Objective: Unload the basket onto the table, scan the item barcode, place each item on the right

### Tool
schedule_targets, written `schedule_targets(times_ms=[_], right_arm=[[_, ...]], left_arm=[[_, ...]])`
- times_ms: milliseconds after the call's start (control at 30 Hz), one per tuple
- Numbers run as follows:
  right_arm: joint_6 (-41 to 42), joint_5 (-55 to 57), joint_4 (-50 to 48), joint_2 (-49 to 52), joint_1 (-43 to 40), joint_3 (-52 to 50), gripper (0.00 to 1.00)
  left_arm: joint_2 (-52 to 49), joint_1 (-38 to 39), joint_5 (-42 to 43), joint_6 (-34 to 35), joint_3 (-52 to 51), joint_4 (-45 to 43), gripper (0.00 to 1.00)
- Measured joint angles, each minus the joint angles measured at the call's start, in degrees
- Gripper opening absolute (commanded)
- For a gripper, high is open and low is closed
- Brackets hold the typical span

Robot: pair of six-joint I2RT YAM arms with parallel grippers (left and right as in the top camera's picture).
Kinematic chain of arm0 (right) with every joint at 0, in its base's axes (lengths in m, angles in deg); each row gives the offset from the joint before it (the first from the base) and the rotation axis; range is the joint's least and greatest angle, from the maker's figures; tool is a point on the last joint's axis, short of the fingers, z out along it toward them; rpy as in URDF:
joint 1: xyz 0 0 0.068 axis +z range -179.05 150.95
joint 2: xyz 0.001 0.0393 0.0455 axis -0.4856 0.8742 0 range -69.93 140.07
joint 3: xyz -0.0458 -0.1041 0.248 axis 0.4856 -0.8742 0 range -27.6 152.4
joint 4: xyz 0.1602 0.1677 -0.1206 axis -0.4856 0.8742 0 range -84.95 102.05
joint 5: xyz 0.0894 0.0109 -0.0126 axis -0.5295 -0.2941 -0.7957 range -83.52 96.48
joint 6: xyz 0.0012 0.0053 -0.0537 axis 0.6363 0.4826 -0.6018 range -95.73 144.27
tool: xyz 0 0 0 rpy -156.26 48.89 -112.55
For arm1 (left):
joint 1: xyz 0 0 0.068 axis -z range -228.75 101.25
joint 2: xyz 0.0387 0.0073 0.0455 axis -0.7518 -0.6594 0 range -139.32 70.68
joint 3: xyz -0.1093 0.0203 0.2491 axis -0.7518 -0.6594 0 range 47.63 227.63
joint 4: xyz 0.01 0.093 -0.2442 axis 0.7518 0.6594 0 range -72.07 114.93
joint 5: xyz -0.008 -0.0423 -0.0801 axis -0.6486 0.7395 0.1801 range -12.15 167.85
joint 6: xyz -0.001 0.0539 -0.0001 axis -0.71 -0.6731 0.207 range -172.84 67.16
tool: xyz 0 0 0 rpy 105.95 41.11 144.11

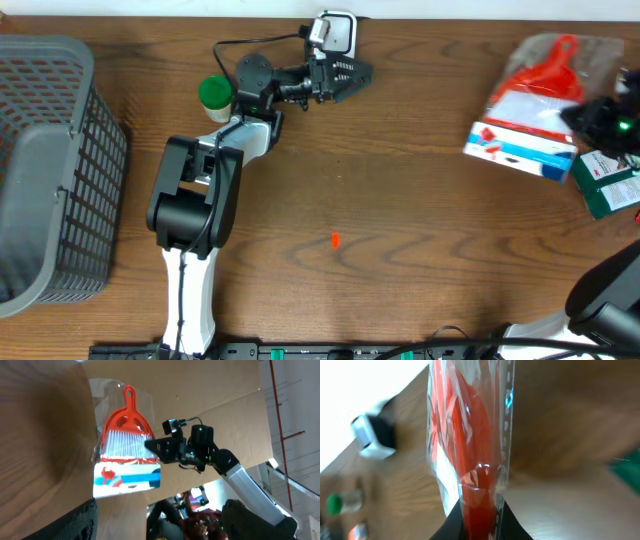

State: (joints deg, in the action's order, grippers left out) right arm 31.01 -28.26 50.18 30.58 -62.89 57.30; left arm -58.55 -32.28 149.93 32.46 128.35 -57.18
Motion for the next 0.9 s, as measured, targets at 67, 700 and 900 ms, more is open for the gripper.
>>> schedule_targets(times_ms=[67, 700, 900], right_arm=[[-0.3, 1.8, 0.0, 0.0, -2.4, 0.0, 0.01], [-3.1, 11.4, -10.2, 0.1, -20.0, 0.0, 0.01], [-2.2, 12.9, -13.2, 0.2, -21.9, 0.0, 0.01]], left_arm=[[0.0, 1.2, 0.0, -0.2, 0.0, 0.8, 0.79], [0.0, 14.4, 0.0, -13.1, 0.2, 19.1, 0.79], [0.0, 15.4, -2.1, -19.2, 0.3, 29.4, 0.79]])
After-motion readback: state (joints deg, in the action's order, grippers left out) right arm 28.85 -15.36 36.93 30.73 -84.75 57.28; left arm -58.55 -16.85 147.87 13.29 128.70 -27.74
